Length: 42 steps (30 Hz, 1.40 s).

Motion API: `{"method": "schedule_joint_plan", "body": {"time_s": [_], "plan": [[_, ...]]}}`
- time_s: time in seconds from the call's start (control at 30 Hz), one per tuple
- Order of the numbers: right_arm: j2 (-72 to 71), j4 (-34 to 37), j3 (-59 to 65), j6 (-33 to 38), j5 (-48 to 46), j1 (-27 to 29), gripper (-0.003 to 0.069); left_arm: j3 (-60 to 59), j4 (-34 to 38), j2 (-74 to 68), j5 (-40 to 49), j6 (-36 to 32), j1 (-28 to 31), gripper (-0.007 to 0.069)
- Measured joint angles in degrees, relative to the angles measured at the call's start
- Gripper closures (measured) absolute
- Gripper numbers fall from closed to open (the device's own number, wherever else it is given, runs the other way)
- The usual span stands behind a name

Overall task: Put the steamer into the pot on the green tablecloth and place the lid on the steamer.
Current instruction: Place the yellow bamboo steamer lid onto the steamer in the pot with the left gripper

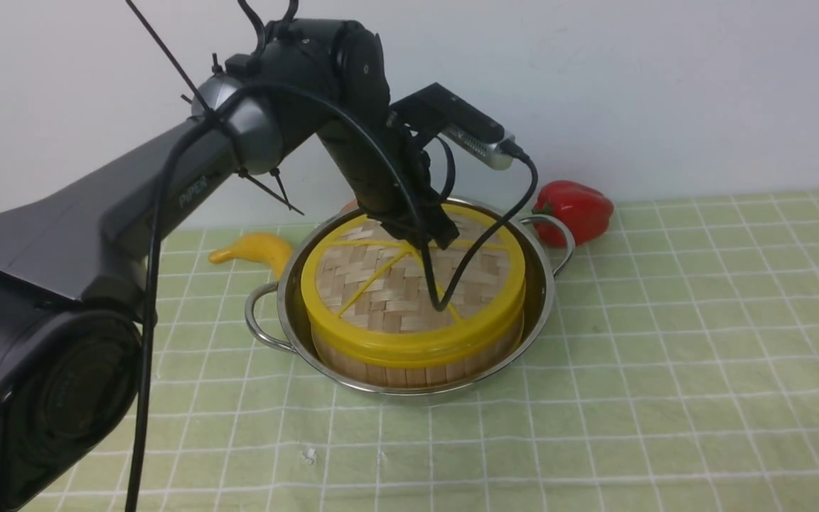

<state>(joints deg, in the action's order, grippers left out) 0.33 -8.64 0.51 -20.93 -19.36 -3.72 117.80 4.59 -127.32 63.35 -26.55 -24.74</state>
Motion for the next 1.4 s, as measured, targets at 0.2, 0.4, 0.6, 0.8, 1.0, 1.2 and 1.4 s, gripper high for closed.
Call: {"method": "schedule_joint_plan", "body": {"time_s": [0.2,0.4,0.6,0.8,1.0,1.2,1.4], "plan": [[0.0,0.0,0.0,0.0,0.0,0.0,0.0417,0.7,-2.6,-0.2,1.3,0.0,-1.6,0.0508],[0.0,0.0,0.0,0.0,0.0,0.0,0.0417,0.7,-3.0,-0.3,1.3,0.0,-1.7,0.0508],[0.0,0.0,0.0,0.0,0.0,0.0,0.0417,0.7,-2.5,-0.3,1.3,1.2,-1.1,0.0508],[0.0,0.0,0.0,0.0,0.0,0.0,0.0417,0.8,-2.0,-0.4,1.4,1.9,-0.6,0.0508],[0.0,0.0,0.0,0.0,0.0,0.0,0.0417,0.8,-1.9,-0.4,1.3,2.1,-0.6,0.0508],[0.0,0.0,0.0,0.0,0.0,0.0,0.0417,0.8,-1.8,-0.4,1.2,2.6,-0.6,0.0508],[0.0,0.0,0.0,0.0,0.0,0.0,0.0417,1.0,-1.9,0.1,1.4,3.2,-0.6,0.0454]]}}
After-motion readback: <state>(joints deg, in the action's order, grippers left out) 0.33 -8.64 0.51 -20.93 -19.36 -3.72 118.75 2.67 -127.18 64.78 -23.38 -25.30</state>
